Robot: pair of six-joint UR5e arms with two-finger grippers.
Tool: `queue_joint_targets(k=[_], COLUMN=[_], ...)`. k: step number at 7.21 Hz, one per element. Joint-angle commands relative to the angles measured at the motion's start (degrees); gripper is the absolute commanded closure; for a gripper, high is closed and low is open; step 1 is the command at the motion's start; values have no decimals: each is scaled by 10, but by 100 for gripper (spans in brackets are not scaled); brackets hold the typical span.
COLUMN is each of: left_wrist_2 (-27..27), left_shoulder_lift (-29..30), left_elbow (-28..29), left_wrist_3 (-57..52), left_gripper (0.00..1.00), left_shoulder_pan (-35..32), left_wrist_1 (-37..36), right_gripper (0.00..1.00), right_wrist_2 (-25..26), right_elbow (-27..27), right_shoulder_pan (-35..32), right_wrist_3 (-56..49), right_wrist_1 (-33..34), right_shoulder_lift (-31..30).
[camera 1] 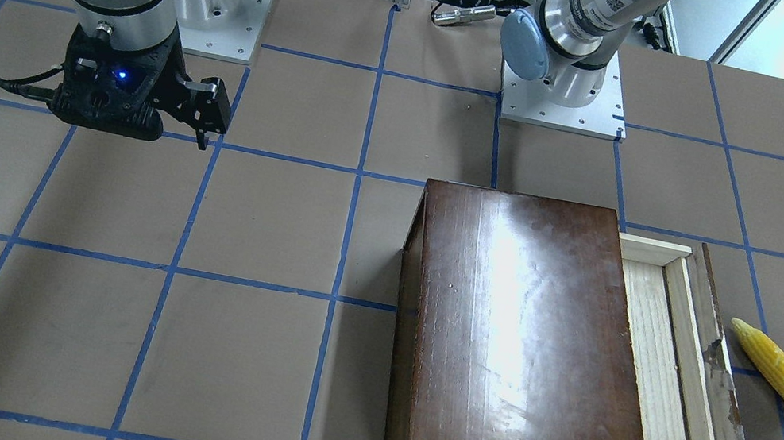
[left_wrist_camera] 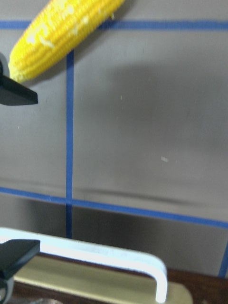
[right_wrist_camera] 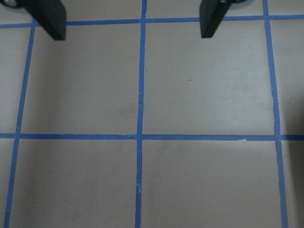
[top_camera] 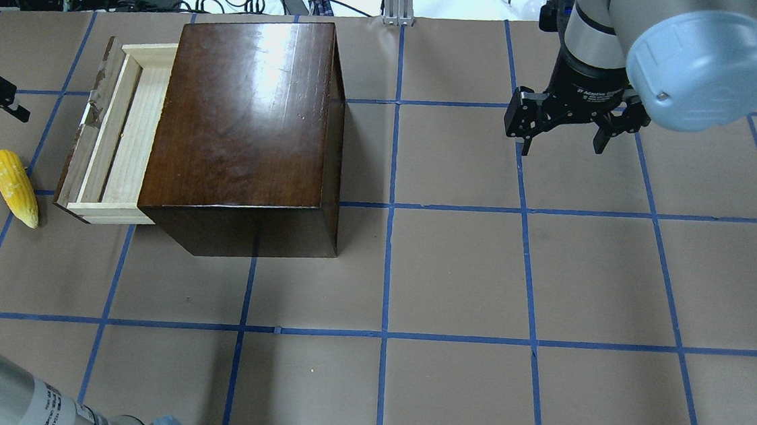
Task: Open drawer and put corn inside
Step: 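Release the handle and move the left gripper over the yellow corn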
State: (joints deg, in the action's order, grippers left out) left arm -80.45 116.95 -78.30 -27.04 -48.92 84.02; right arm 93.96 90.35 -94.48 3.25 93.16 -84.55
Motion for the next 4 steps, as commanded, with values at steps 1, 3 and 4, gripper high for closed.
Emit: queue_joint_targets(k=[1,3,4], left_wrist_2=[-22,-81,-84], left_shoulder_lift=[16,49,54], left_elbow=[-4,-11,-31], left_wrist_3=[58,74,84], left_gripper=[0,0,0], left_shoulder_pan=[15,15,15], left_wrist_1=[-37,-126,-161], right_gripper=[0,0,0], right_wrist_2=[0,0,0], right_elbow=[0,0,0], right_shoulder_pan=[0,0,0], right_wrist_3=[0,0,0], right_wrist_1=[0,0,0], right_shoulder_lift=[0,0,0])
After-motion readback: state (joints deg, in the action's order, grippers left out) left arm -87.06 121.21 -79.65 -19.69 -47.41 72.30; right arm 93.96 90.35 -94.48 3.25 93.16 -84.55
